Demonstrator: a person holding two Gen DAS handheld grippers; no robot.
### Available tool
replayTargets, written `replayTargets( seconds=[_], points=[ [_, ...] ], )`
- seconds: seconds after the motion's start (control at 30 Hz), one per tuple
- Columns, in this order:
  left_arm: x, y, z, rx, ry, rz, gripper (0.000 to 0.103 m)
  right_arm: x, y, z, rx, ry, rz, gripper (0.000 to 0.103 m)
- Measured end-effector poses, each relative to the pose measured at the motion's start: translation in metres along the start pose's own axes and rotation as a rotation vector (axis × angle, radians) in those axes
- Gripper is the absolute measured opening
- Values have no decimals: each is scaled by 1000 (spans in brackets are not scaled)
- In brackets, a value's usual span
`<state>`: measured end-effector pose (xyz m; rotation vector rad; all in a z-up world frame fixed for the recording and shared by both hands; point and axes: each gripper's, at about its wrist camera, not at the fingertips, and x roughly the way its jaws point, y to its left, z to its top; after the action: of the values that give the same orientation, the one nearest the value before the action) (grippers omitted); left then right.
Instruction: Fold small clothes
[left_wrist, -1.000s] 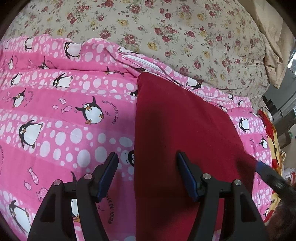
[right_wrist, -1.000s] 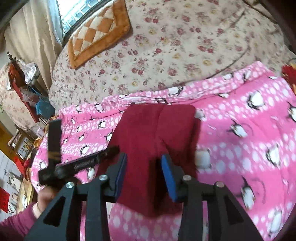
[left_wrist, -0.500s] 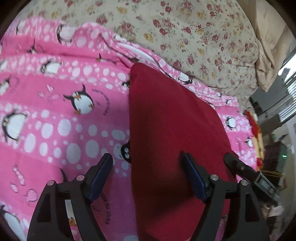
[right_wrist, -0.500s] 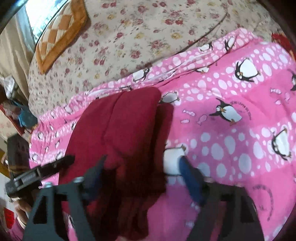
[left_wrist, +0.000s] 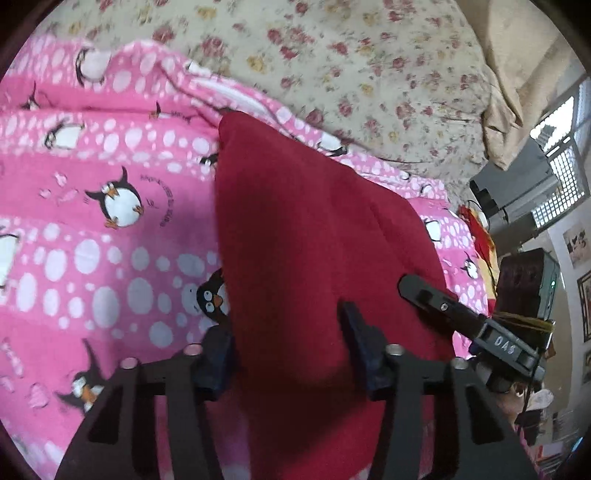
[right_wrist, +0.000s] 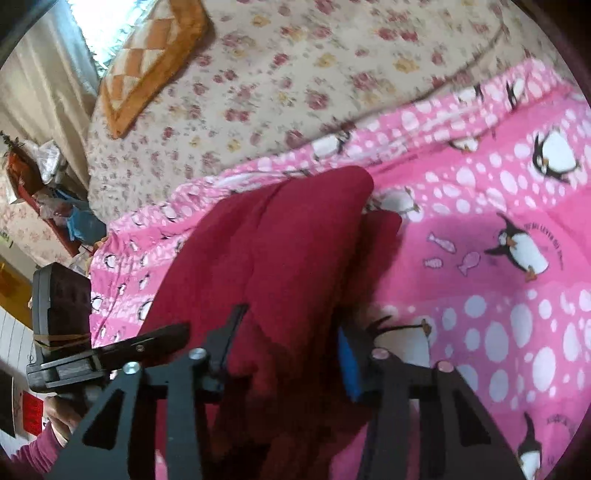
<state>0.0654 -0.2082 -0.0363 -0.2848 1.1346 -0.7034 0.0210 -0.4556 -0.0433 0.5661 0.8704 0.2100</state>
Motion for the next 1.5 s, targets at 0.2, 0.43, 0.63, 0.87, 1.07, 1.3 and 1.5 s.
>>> replayTargets(
  seconds=[0.2, 0.43, 0.63, 0.87, 1.07, 1.3, 1.5],
  points=[
    [-66, -7, -18, 31, -37, -1, 24, -32, 47, -7, -23, -5, 117, 44],
    [-118, 28, -69, -44, -20, 92, 24, -27, 96, -56, -38, 73, 206, 46],
    [-99, 59, -102, -140, -4, 179, 50, 0, 93, -103, -100, 161, -13, 65],
    [-129, 40, -105, -42, -129, 357, 52, -57, 126, -103, -195, 59, -80, 65],
    [-144, 32, -114, -12, -185, 439, 52, -80, 159, -108, -260, -4, -44, 65],
    [-156, 21, -126, 20, -249, 509, 52, -73, 181, -130, -351, -43, -194, 66],
    [-158, 12, -132, 52, -271, 549, 52, -69, 180, -131, -327, -32, -247, 74]
  ],
)
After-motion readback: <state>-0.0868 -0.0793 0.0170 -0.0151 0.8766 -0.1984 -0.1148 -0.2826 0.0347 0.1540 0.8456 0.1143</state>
